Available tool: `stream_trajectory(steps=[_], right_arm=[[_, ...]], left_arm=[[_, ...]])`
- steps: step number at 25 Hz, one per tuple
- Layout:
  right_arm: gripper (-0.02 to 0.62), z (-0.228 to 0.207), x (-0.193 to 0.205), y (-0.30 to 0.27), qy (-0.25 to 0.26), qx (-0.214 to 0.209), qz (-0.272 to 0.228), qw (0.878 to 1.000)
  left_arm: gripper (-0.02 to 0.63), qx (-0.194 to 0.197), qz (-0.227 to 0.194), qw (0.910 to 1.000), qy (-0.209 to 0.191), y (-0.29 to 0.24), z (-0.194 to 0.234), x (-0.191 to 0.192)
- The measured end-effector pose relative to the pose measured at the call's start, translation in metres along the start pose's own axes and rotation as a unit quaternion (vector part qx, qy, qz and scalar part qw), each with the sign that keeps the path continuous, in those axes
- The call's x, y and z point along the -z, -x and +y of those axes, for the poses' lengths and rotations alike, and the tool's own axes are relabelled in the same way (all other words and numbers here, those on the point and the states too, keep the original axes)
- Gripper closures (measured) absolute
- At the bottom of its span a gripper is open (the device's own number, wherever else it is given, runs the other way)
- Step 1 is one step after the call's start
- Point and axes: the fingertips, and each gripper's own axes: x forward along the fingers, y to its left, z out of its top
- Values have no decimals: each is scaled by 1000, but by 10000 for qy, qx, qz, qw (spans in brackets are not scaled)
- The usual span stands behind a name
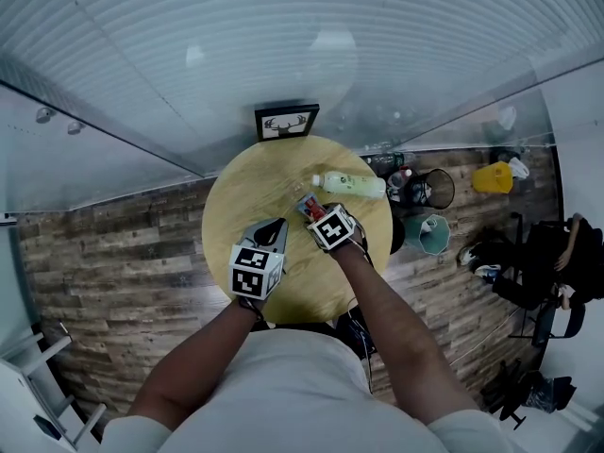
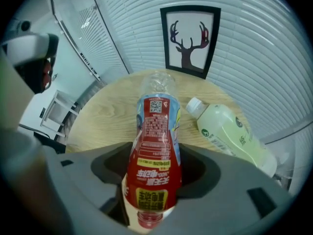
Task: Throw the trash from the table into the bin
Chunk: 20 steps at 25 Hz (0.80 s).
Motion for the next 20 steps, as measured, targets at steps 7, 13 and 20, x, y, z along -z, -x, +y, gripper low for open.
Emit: stream_trajectory(steps=[7, 13, 20], right_arm=[[302, 29, -34, 45, -685, -164, -938, 9931], [302, 56, -58, 106, -1083, 1, -1996, 9739], [301, 72, -69, 179, -1485, 616, -3243, 9322]], left_arm=[[600, 18, -154, 9999, -68, 14, 1, -6], [600, 243, -362, 9986, -309, 36, -11, -27], [600, 421, -695, 9953, -532, 66, -21, -52]])
